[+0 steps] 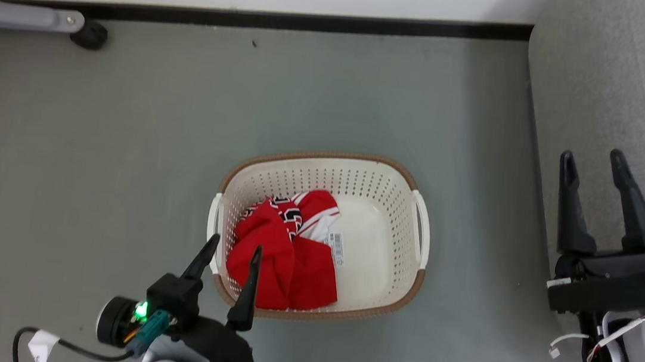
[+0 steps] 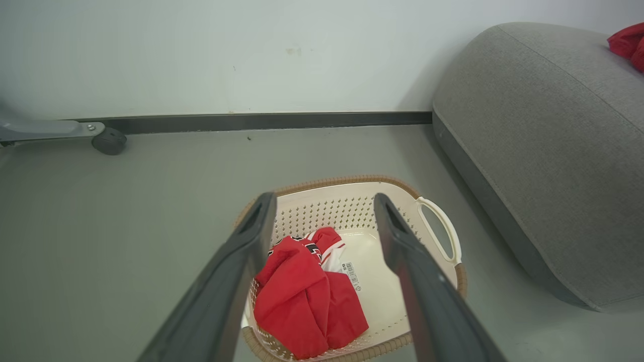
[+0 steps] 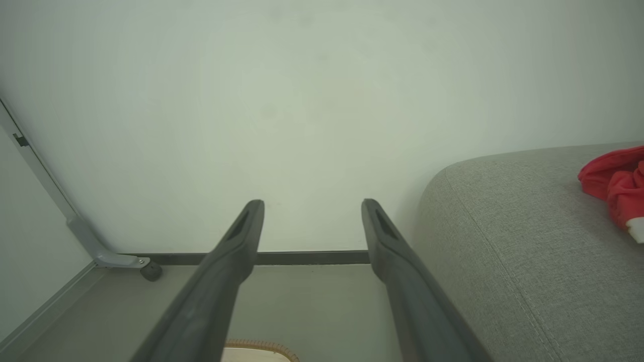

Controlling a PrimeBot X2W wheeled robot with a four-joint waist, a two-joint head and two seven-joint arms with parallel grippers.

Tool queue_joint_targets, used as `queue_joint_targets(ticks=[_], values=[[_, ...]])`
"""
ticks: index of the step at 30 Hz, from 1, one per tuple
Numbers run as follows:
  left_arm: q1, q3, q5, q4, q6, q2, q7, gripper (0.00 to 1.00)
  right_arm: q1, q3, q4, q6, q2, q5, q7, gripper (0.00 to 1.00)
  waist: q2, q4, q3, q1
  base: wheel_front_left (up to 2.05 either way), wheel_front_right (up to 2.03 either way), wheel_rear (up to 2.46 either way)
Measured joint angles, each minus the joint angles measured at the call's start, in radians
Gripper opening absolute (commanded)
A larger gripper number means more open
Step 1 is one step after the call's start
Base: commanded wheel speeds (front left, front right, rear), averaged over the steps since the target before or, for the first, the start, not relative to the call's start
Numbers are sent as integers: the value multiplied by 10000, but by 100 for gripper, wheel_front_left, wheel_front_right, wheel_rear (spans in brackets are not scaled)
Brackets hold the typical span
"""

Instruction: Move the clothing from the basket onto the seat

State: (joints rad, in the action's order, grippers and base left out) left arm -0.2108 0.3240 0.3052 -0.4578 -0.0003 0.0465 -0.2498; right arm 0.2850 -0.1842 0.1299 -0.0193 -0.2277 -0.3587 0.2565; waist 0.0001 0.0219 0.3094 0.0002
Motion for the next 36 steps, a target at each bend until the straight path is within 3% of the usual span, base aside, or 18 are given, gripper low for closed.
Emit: queue_joint_targets(ticks=[9, 23, 36], values=[[-1315, 978, 483, -445, -71, -33, 0, 100, 856, 127, -176, 0, -176, 349, 2, 100, 1, -105, 1295, 0, 0, 0, 0], [-4097, 1883, 1354, -1724, 577, -63, 213, 100, 1914, 150, -506, 25, -443, 871, 2, 100, 1, -338, 3484, -1, 0, 0, 0], [-6716, 2186, 364, -4027, 917, -102, 1626, 100, 2451, 215, -690, 17, -263, 869, 2, 100, 1, -625, 5276, -1, 0, 0, 0]])
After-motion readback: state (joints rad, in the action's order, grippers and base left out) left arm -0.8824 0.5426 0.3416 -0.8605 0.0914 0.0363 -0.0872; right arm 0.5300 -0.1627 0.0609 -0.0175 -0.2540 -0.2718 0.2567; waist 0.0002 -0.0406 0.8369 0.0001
